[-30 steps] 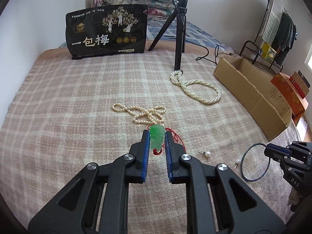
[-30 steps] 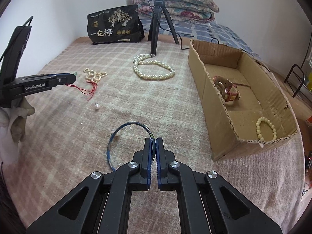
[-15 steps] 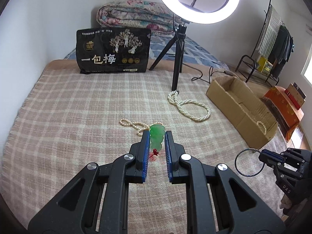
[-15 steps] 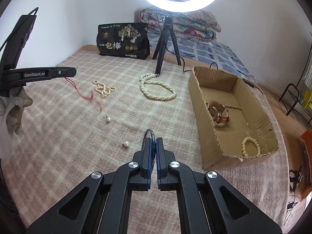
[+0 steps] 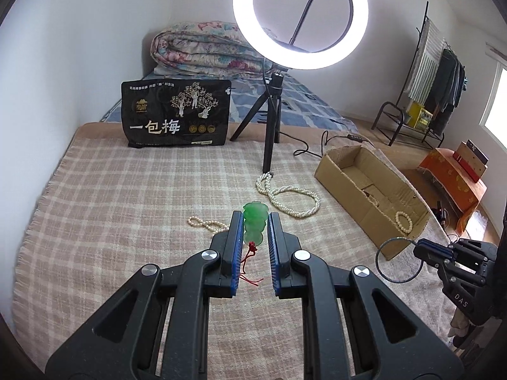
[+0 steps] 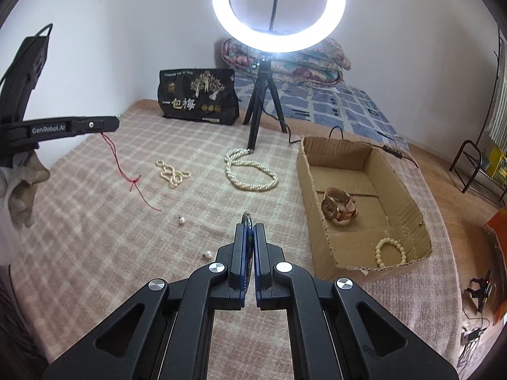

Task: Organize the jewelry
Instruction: 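Carry pendant and bangle into cardboard box and open both tools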

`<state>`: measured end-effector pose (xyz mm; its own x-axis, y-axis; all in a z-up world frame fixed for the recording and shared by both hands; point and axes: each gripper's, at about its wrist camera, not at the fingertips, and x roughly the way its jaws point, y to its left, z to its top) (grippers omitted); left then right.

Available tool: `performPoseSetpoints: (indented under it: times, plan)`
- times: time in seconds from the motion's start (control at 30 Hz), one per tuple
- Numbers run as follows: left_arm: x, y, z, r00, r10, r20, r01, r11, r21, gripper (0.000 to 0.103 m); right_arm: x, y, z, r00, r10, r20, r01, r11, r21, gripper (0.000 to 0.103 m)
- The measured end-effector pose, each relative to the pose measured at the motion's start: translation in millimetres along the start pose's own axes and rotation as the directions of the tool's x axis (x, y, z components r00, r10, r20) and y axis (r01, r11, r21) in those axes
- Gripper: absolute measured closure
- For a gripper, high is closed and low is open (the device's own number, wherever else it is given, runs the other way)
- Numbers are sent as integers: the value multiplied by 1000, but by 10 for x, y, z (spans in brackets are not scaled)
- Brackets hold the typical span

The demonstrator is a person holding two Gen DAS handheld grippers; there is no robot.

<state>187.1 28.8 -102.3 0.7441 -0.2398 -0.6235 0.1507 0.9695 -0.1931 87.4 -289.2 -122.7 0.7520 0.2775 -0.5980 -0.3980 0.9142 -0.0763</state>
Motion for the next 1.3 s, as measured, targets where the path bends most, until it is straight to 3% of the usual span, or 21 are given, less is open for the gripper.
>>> performPoseSetpoints:
  times: [0.67, 0.93, 1.3]
  plan:
    - [-21, -639, 408, 995, -85, 51, 82, 995, 54, 90, -217, -669, 177, 993, -81, 84, 70, 989, 128, 101]
    - [154, -913, 692, 991, -111, 74, 105, 991, 77, 90, -106, -1002, 157, 993, -101, 62, 88, 979, 184, 101]
    - [572, -1490, 1027, 985, -158, 71, 148, 980, 133, 89, 115, -1261, 148, 998, -61, 33, 50, 964, 261, 101]
